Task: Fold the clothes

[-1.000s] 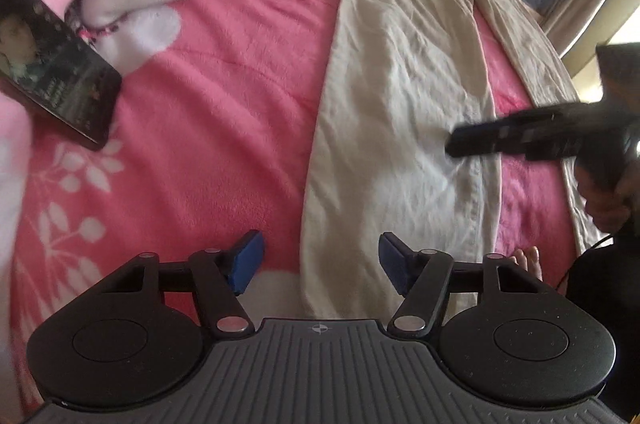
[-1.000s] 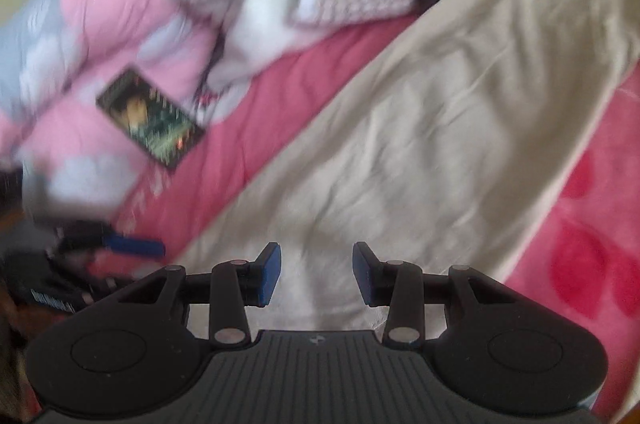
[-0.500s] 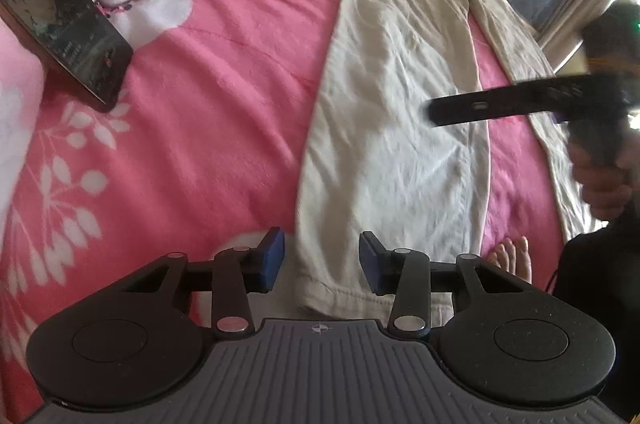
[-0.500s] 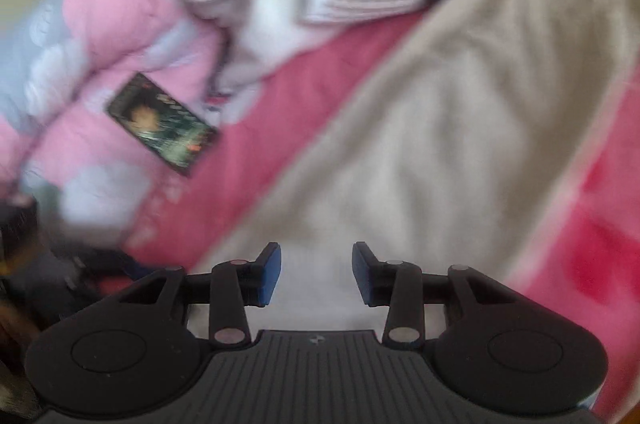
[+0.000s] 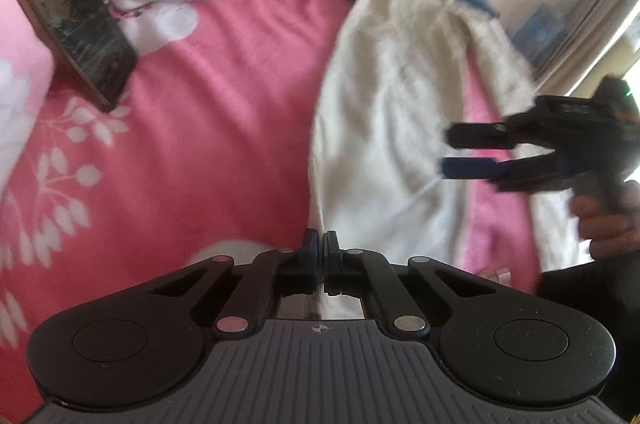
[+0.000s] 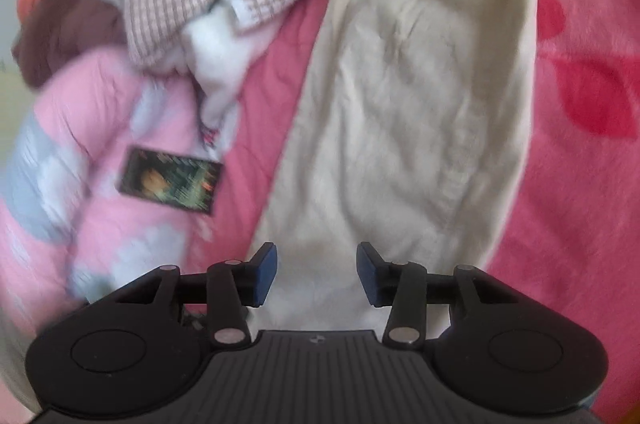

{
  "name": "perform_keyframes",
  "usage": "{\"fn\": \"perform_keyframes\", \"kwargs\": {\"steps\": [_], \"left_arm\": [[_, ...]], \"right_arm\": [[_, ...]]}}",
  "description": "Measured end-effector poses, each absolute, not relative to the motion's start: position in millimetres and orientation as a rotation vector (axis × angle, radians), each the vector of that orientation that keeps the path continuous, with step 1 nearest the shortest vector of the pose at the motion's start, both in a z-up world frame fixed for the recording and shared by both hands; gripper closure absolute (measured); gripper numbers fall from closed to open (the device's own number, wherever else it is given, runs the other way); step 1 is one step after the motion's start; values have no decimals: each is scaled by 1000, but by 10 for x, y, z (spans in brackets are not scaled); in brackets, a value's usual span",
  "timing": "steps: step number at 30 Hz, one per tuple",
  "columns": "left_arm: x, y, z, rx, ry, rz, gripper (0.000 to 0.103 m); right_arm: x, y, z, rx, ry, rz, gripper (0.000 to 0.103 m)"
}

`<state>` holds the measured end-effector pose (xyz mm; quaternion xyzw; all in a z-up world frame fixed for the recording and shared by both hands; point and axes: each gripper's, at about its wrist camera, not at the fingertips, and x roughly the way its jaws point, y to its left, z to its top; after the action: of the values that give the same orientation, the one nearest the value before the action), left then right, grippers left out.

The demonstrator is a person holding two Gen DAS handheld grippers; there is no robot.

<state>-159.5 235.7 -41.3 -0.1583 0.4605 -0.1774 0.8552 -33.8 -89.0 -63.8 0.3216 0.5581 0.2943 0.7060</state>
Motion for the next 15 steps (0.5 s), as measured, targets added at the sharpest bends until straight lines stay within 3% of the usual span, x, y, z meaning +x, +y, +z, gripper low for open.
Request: {"fn": "perform_keyframes", "kwargs": {"steps": [4,15], "left_arm": [[-1593,2264,-363,-340,944,-421,103],[-1661,1941,-303,-265,916,-552,103]], "right_arm": [[-387,-808,-603,854,1221,722,42],[-455,-522,-606,730,1291,661,39]]}}
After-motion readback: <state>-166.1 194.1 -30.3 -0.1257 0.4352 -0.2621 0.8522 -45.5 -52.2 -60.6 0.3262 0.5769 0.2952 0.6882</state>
